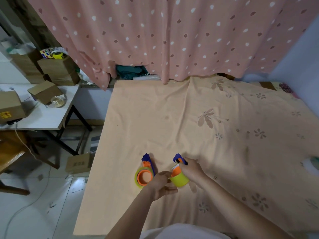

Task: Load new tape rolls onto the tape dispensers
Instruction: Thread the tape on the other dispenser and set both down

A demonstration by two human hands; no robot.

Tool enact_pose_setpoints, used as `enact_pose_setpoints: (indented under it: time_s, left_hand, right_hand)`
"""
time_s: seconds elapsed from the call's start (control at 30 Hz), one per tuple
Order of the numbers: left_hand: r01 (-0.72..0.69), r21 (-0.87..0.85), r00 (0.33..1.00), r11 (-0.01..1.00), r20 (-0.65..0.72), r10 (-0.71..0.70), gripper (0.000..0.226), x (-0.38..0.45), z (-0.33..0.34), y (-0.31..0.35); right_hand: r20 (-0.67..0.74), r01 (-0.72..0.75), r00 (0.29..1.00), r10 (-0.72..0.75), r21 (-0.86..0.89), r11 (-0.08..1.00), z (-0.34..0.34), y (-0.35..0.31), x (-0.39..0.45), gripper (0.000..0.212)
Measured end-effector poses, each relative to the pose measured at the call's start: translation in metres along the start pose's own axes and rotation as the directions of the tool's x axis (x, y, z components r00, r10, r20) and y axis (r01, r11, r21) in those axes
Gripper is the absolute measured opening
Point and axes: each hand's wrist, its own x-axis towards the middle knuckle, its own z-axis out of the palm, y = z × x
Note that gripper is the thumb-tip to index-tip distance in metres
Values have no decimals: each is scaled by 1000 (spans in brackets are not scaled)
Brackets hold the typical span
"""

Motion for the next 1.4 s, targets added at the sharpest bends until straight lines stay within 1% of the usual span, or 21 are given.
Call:
enact_pose_setpoints:
  time_s: [0.03, 0.1, 0.17, 0.23, 0.27, 0.33, 0.43, 0.5, 0.57, 0.63, 0.73, 0.8, 0.87, 0.97, 1.07, 1.1, 1.2, 1.27, 1.33, 1.37, 1.4]
  left_hand:
    - [21, -18, 1000, 1000, 22, -20, 39, -1, -1, 4]
    - [65, -80, 996, 995, 60, -61, 40, 0, -6, 10]
    - [88, -117, 992, 989, 99, -77, 47, 4, -8, 14]
    - [88, -72, 991, 993, 104, -80, 55, 14, -10, 15]
    - [87, -56, 992, 995, 93, -82, 56, 17, -10, 15]
    - [83, -76, 995, 994, 60, -78, 55, 22, -9, 12]
    - [78, -197, 996, 977, 68, -65, 63, 29, -10, 8]
    - [99, -281, 993, 954, 86, -78, 71, 34, -10, 7]
    - [143, -298, 989, 944, 84, -124, 80, 40, -8, 7]
    - [163, -240, 987, 957, 51, -155, 78, 41, -6, 8]
    - [172, -186, 984, 967, -2, -175, 75, 47, -5, 4]
    - [164, -137, 986, 977, -7, -166, 82, 51, -3, 0]
    - [109, -138, 993, 984, -39, -115, 87, 53, 2, 0]
    - [63, -190, 994, 980, -73, -78, 94, 63, 7, -6]
    - [-39, -114, 990, 993, -141, 22, 65, 64, 9, -12]
    - [-66, -89, 986, 994, -156, 51, 63, 66, 8, -16]
    - [-78, 18, 978, 997, -191, 80, 78, 90, 1, -36]
    - [-58, 147, 964, 987, -249, 93, 86, 113, -5, -51]
    - [-15, 303, 964, 953, -248, 94, 90, 102, 0, -43]
    - [8, 401, 970, 916, -225, 90, 85, 83, 7, -31]
    - [60, 485, 973, 873, -222, 57, 75, 64, 16, -19]
  right_hand:
    - [27, -62, 998, 60, 47, 997, 4, 4, 11, 34]
    - [85, -160, 986, 144, 232, 960, 17, 31, 53, 28]
    - [154, -290, 956, 248, 392, 873, 19, 18, 44, 36]
    - [190, -365, 931, 312, 476, 800, 20, 7, 31, 34]
    - [201, -379, 925, 321, 508, 774, 22, 9, 29, 31]
    - [222, -400, 916, 333, 548, 734, 27, 14, 30, 44]
    - [245, -401, 913, 327, 689, 603, 36, 21, 37, 29]
    - [258, -408, 907, 334, 736, 540, 42, 23, 39, 32]
    - [265, -405, 909, 321, 747, 528, 46, 29, 39, 38]
    - [266, -397, 914, 308, 749, 530, 48, 30, 36, 32]
    - [258, -393, 917, 305, 718, 574, 45, 36, 36, 25]
    - [255, -389, 919, 300, 711, 586, 42, 40, 37, 30]
    - [272, -403, 914, 301, 700, 589, 44, 48, 42, 39]
    - [305, -427, 904, 299, 671, 606, 49, 46, 39, 33]
    - [320, -461, 887, 333, 656, 598, 54, 49, 36, 18]
    - [327, -473, 881, 342, 643, 602, 56, 52, 37, 16]
    - [331, -494, 869, 369, 641, 588, 59, 60, 40, 8]
    - [293, -473, 879, 377, 646, 599, 60, 64, 43, 16]
    - [267, -443, 893, 362, 663, 604, 59, 65, 46, 36]
    - [266, -445, 891, 369, 679, 584, 58, 68, 48, 45]
    - [260, -448, 886, 384, 694, 563, 56, 70, 49, 47]
